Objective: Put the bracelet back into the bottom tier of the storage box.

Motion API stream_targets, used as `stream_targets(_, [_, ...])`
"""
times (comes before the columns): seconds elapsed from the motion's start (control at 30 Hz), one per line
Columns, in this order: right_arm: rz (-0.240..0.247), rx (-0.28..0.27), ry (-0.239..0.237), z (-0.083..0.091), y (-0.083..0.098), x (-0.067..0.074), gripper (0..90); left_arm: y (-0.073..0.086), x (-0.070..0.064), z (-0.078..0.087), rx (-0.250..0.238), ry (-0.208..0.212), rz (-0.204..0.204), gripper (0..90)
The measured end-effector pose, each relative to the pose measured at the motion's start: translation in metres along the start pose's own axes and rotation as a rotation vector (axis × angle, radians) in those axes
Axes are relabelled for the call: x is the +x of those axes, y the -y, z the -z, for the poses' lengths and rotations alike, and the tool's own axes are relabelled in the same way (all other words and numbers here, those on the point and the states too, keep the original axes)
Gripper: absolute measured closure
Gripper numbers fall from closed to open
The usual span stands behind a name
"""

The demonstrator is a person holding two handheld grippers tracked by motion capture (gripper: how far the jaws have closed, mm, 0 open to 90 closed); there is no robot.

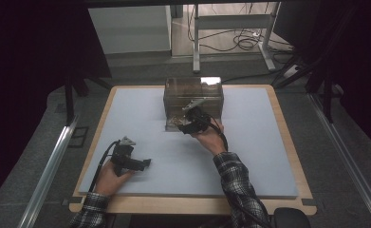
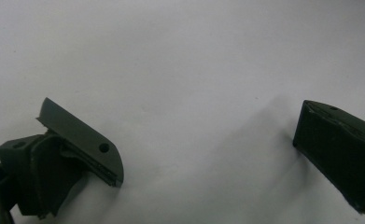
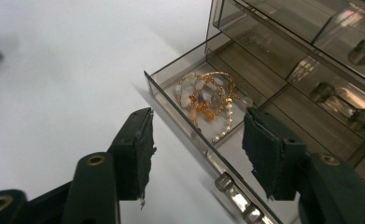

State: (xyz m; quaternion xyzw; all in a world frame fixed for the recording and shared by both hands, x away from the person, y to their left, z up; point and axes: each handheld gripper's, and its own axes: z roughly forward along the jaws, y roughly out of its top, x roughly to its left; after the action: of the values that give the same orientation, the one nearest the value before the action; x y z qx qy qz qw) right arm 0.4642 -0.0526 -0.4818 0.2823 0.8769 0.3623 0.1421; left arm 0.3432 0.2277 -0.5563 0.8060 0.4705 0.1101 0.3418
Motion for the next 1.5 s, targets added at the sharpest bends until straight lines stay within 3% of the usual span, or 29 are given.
stream_targets(0.23, [-0.001,0.013,0.017,0.006,0.005,-0.001,38.1,0.0,0.0,0.0,-0.001,0.001,0.001,0.0])
stream_targets(0.93, [-0.007,0.032,0.004,0.024,0.019,0.001,30.6,0.0,0.0,0.0,-0.001,0.0,0.001,0.0])
stream_targets(1.5, [-0.024,0.048,0.018,0.04,0.04,-0.003,26.9,0.0,0.0,0.0,-0.001,0.001,0.001,0.0])
